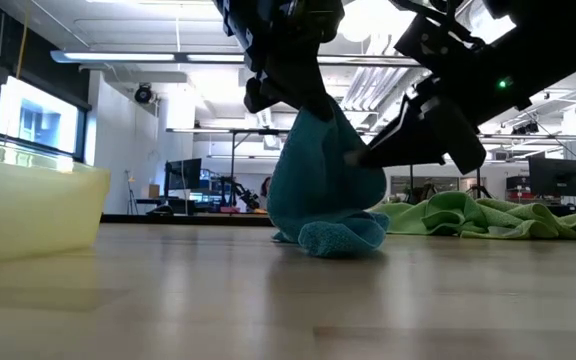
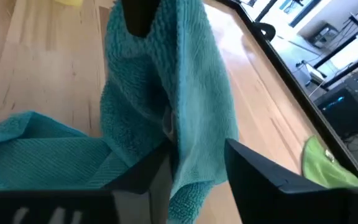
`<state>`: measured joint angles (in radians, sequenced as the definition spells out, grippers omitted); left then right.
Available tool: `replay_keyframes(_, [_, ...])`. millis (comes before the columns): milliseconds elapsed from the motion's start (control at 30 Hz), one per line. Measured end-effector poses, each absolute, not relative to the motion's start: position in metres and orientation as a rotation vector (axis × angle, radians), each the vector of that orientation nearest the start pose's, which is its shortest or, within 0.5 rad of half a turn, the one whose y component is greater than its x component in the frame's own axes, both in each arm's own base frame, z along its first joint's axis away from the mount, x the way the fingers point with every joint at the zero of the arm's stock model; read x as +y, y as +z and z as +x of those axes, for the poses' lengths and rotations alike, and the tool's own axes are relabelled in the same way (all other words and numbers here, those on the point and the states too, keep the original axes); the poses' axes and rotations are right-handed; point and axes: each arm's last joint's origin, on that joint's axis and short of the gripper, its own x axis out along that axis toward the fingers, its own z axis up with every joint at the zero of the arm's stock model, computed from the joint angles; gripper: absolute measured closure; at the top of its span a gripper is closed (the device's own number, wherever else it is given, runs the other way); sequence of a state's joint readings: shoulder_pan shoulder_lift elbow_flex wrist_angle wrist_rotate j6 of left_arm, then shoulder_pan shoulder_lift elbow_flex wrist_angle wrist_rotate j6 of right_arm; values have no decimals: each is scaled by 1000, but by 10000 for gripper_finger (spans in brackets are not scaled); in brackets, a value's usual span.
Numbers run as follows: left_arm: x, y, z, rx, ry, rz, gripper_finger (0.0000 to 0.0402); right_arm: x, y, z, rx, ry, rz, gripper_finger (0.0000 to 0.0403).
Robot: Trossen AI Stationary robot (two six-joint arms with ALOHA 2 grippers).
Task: Roll microfiber towels into tight, uniform cylinder then place into a basket
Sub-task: Roll the blue microfiber towel
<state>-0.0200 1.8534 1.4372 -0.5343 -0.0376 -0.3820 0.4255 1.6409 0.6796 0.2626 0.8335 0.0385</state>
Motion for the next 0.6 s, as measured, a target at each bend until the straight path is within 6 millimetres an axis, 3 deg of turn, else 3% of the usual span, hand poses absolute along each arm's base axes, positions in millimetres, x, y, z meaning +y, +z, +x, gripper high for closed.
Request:
replay_keyframes(200, [-7,234,398,934,197,-325,401,102,140,275,590,-392,-297,306])
replay_keyframes(600, [-7,234,398,933,197,-326,401,101,138,273,612,-396,-278,327])
